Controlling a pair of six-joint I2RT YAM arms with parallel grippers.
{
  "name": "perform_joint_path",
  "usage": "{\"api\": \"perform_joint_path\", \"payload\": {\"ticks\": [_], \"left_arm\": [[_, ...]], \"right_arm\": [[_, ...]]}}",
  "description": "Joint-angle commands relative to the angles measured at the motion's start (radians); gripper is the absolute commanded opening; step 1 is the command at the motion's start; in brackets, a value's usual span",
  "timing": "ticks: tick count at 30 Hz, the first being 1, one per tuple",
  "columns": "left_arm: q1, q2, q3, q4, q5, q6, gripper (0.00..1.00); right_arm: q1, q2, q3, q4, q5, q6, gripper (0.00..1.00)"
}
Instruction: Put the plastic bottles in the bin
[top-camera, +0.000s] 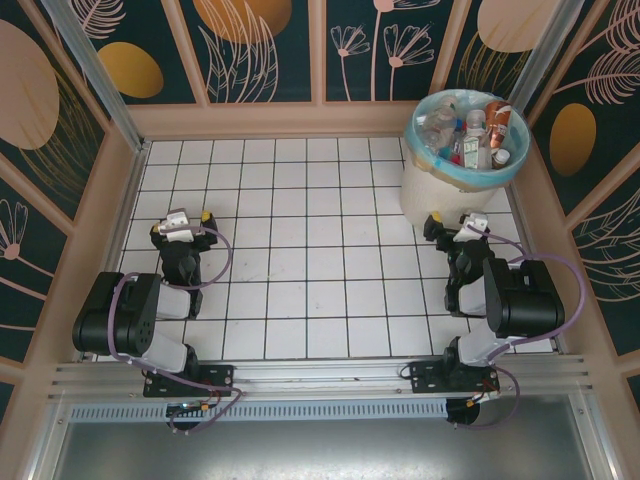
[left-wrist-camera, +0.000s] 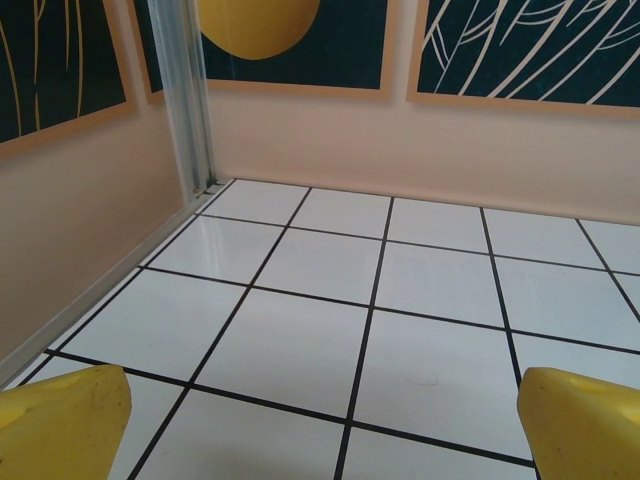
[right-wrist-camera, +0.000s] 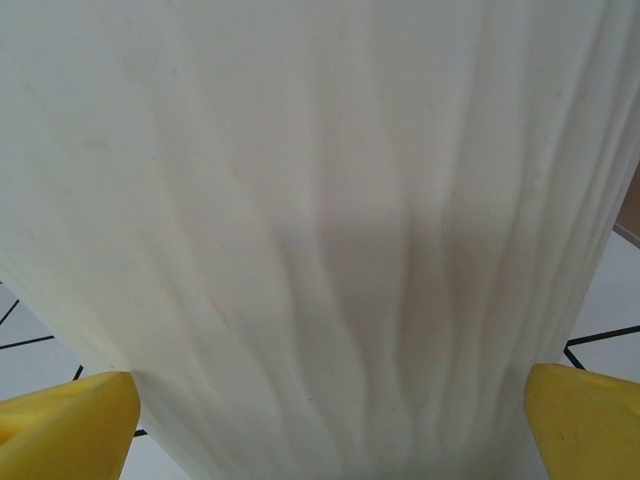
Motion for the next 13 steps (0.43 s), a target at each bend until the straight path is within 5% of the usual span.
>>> {"api": "perform_joint_path", "payload": {"ticks": [1,13], "left_arm": [[0.009,0.008,0.011,0.005,-0.005,-0.017,0.99],[0.009,0.005,0.009,0.007,-0.006,-0.017,0.99]], "right_arm": [[0.005,-0.008,0.008,0.002,0.021,-0.002,0.99],[0.004,-0.008,0.008,0.000,0.023,-0.004,0.99]]}}
